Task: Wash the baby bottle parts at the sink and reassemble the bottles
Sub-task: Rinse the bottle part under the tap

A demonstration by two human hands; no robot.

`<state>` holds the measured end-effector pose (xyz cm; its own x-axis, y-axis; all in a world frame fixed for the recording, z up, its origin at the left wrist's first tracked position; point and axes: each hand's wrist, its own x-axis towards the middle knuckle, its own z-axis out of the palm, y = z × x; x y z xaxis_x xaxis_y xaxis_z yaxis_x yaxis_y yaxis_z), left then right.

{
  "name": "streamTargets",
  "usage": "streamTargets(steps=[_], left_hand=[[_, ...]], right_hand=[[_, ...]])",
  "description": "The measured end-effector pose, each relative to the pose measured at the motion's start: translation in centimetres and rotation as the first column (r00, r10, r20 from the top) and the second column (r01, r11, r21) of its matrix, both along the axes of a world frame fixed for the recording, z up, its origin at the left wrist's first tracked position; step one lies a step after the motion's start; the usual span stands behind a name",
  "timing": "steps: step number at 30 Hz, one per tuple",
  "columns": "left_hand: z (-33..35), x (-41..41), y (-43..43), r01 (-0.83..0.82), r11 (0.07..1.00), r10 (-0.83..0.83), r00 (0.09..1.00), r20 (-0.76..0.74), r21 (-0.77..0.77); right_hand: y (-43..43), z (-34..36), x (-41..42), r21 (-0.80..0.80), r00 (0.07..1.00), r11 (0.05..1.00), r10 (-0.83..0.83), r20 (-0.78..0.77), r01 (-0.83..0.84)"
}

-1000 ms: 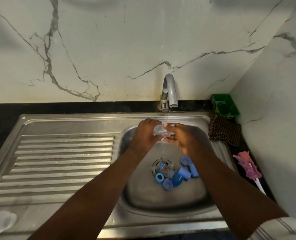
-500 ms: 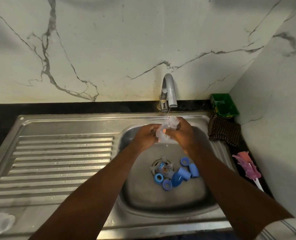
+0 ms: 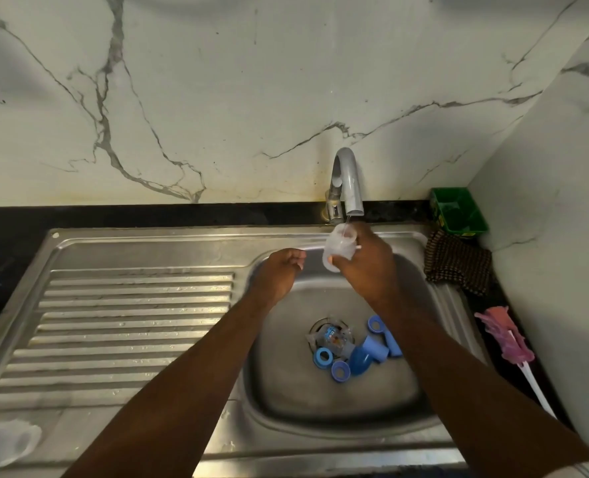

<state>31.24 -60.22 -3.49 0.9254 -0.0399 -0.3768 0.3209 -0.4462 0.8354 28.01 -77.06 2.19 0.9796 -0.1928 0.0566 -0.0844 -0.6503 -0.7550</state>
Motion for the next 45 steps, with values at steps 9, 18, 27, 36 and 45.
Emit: streamTargets(steps=[9,18,27,36,45], left_hand=[[2.0,-0.6,-1.1,-0.031,0.992,0.030,1.000,-0.003,-0.118],[2.3,-1.0,-1.3,-0.050,0.986,0.052,0.999,0.010,-0.162],[2.1,-1.1,-1.3,-0.044,0.987,0.049,0.998,0.028,-0.155],[2.8,-0.8,-2.6,-0.064,0.921,0.041,0.997,-0.069,-0.384],[2.4,-0.2,-2.8,-0.242,0.789,0.033,0.934,-0.355,-0.564]], right_hand=[[0.2,0.0,0.5,0.052,0.994,0.995,-0.087,0.068,0.084],[0.4,0.0,1.1,0.029,1.000,1.000,-0.008,-0.011,0.008],[0.3,-0.4,0.7,-0.018,0.987,0.999,0.035,-0.159,-0.038],[0.2,-0.2,1.9,0.151,0.933,0.984,0.140,-0.333,-0.094],[-0.6,-0.2,2.0,0.128,0.883,0.985,0.161,-0.441,-0.115]])
